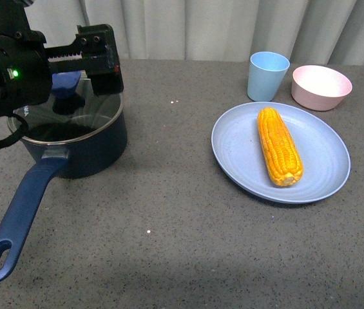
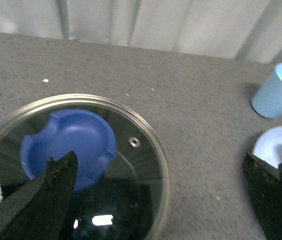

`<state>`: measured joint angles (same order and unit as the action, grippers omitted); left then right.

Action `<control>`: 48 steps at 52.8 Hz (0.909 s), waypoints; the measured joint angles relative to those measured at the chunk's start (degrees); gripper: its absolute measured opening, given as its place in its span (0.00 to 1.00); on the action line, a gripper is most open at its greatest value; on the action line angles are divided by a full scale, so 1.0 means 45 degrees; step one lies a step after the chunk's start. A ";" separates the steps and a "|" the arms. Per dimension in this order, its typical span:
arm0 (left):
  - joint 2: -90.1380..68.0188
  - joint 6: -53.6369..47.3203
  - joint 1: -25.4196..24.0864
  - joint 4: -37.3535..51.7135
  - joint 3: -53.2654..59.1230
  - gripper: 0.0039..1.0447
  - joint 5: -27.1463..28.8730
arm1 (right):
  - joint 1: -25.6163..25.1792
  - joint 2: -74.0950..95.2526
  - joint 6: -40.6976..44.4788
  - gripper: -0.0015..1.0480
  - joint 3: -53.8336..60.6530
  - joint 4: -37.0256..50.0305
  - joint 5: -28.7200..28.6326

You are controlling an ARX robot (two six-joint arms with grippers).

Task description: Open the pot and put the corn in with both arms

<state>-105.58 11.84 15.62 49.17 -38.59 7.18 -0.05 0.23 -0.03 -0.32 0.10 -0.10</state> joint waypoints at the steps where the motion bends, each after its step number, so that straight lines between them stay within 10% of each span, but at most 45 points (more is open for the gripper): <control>1: -0.0058 0.0019 -0.0044 0.0000 -0.0078 0.94 0.0117 | 0.0000 0.0000 0.0000 0.91 0.0000 0.0000 0.0000; 41: -0.2686 -0.0267 -0.1030 -0.1185 -0.2565 0.94 0.0593 | 0.0000 0.0000 0.0000 0.91 0.0000 0.0000 0.0000; 48: -0.2744 -0.0287 -0.1030 -0.1209 -0.2603 0.71 0.0520 | 0.0000 0.0000 0.0000 0.91 0.0000 0.0000 0.0000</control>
<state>-117.93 10.55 10.98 43.72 -50.30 9.52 -0.05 0.23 -0.03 -0.32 0.10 -0.10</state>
